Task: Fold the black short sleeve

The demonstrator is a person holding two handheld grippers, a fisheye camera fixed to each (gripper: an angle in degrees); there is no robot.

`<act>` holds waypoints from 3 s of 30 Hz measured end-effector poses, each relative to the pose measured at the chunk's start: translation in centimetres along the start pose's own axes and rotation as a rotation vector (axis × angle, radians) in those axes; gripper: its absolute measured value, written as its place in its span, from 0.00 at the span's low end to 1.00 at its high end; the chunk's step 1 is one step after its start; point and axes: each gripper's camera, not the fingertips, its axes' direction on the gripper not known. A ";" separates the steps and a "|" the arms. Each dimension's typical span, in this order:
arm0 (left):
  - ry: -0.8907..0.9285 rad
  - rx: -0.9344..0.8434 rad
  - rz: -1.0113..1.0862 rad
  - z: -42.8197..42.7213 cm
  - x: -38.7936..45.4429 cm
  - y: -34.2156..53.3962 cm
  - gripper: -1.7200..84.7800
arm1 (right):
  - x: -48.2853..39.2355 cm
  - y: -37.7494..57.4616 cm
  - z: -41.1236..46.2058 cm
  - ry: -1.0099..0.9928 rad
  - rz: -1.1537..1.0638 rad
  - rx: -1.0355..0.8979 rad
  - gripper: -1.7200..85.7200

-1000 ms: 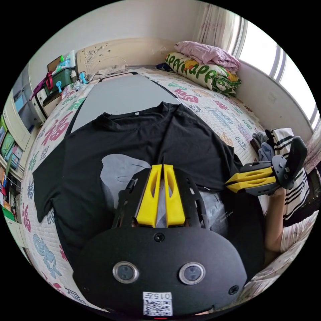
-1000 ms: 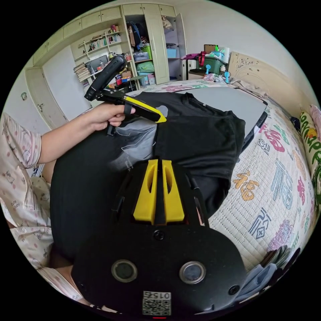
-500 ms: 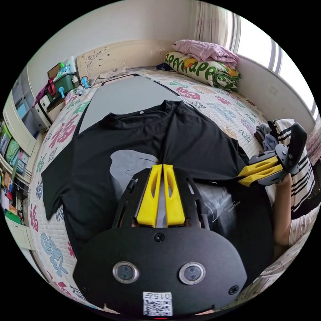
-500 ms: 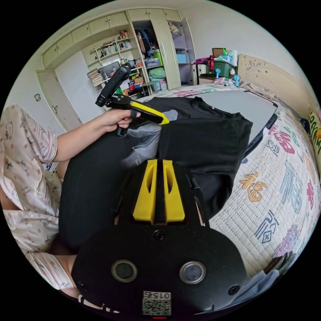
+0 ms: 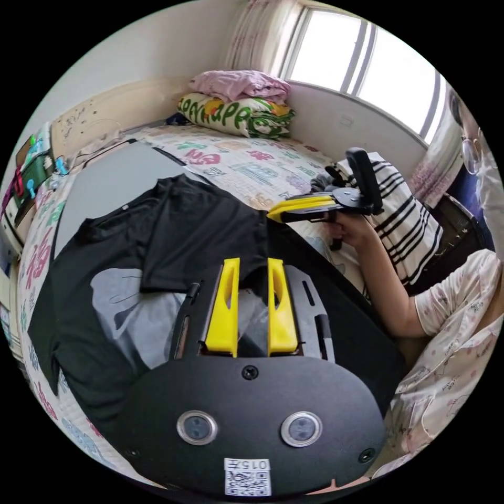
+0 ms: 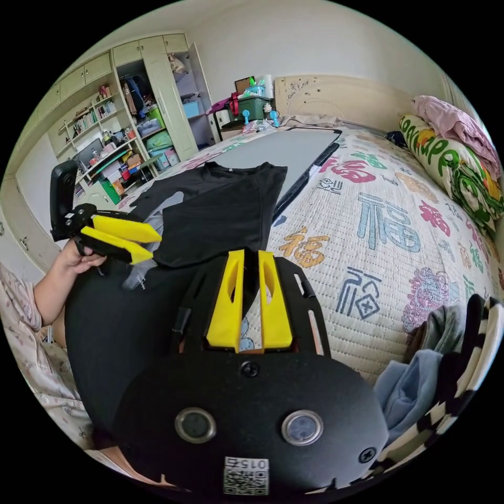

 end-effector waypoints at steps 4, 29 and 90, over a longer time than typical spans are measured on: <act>-0.013 -0.070 0.041 6.6 2.4 -0.8 0.05 | 2.3 0.0 2.8 0.004 0.025 -0.043 0.06; -0.248 0.355 -0.576 10.5 -5.5 35.9 0.08 | 12.9 15.9 4.4 -0.001 -0.021 0.174 0.02; -0.061 0.301 -0.292 36.8 -2.6 43.3 0.08 | 2.4 26.0 39.5 -0.042 -0.295 -0.088 0.08</act>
